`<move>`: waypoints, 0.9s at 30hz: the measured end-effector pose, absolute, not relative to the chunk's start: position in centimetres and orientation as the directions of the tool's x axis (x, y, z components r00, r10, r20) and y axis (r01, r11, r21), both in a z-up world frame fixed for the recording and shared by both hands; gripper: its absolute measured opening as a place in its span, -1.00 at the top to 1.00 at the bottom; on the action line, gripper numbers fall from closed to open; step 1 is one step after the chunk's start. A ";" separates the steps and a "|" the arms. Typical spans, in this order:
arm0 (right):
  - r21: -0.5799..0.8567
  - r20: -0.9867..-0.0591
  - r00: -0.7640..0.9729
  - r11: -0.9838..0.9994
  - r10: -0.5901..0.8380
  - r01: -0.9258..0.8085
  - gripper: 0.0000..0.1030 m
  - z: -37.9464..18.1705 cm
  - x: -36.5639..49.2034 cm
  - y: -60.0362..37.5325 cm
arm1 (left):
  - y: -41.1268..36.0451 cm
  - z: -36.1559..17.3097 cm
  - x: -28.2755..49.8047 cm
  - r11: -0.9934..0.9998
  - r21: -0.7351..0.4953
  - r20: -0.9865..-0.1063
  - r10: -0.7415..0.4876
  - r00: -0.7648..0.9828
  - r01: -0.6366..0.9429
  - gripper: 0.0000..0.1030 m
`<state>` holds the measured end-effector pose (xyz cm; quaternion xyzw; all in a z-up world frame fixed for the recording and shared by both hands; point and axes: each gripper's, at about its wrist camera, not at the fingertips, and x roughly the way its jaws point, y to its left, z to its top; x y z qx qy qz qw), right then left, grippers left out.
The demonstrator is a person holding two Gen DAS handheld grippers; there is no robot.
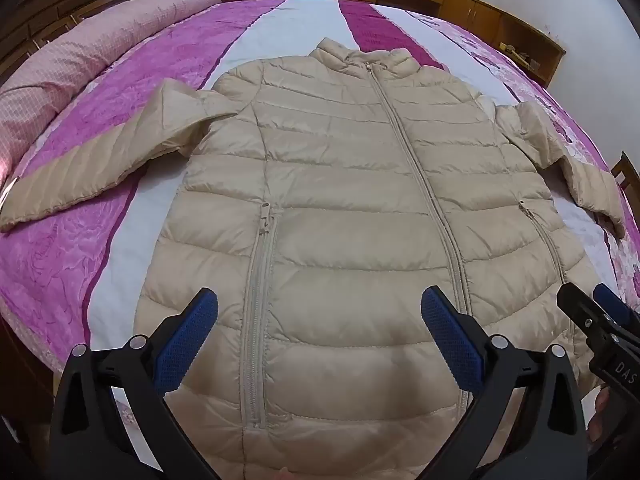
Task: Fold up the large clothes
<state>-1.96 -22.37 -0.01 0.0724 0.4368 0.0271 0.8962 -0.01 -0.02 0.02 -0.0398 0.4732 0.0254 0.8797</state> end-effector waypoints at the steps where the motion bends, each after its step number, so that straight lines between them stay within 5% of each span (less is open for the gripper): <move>1: 0.153 -0.778 0.619 0.988 0.111 0.014 -0.93 0.0 -2.0 -22.3 | 0.0 0.0 0.0 0.996 -0.042 -0.834 0.011 0.552 -0.084 -0.90; 27: 0.133 -0.780 0.621 0.990 0.071 0.053 -0.93 0.5 -1.9 -23.5 | 0.1 -0.2 0.5 0.994 -0.047 -0.840 0.012 0.542 -0.096 -0.90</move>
